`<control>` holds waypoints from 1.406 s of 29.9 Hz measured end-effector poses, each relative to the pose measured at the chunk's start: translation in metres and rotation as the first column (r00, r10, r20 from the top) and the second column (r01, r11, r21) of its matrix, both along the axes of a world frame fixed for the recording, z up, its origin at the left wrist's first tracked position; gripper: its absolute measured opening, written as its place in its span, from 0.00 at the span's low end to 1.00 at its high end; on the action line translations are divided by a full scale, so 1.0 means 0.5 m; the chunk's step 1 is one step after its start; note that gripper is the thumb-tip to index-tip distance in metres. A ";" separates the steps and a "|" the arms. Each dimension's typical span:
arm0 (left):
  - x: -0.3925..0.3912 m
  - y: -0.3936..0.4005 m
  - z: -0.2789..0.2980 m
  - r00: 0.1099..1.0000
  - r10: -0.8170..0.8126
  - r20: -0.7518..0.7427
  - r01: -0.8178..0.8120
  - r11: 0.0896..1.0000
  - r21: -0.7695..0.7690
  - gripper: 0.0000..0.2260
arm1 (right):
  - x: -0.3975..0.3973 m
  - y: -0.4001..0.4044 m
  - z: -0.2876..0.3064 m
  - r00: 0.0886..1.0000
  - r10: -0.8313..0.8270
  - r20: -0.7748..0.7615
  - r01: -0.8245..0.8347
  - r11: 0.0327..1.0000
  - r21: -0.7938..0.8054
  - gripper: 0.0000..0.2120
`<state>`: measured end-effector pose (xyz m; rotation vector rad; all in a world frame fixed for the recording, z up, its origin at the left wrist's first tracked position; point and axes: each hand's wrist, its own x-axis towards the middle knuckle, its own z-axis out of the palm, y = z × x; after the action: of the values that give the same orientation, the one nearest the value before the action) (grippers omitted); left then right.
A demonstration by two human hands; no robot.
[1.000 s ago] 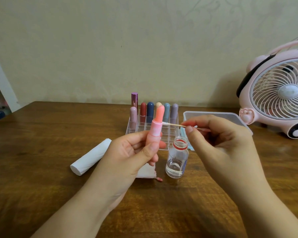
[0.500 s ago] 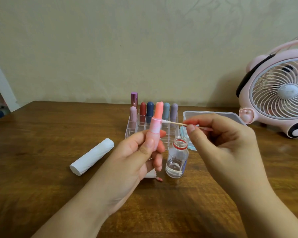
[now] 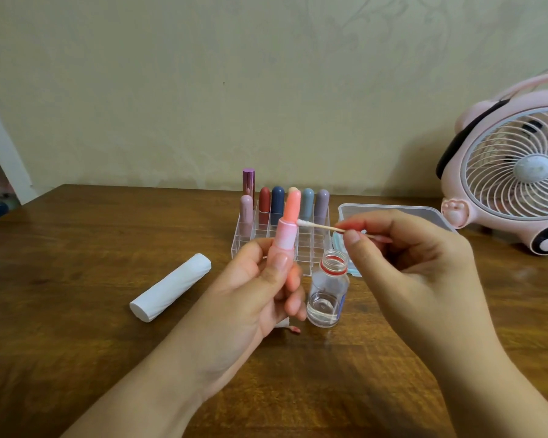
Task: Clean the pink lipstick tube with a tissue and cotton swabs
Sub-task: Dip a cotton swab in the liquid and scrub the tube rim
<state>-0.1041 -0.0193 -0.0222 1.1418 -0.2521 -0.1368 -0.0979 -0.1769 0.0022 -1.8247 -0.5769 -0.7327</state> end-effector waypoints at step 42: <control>-0.001 0.004 0.001 0.991 -0.126 -0.042 0.119 0.982 -0.146 0.10 | 0.003 -0.007 0.000 0.999 0.017 -0.029 -0.016 1.000 0.016 0.09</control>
<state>-0.1046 -0.0174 -0.0217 0.9789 -0.2829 -0.2527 -0.0964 -0.1806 0.0025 -1.8110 -0.5651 -0.6969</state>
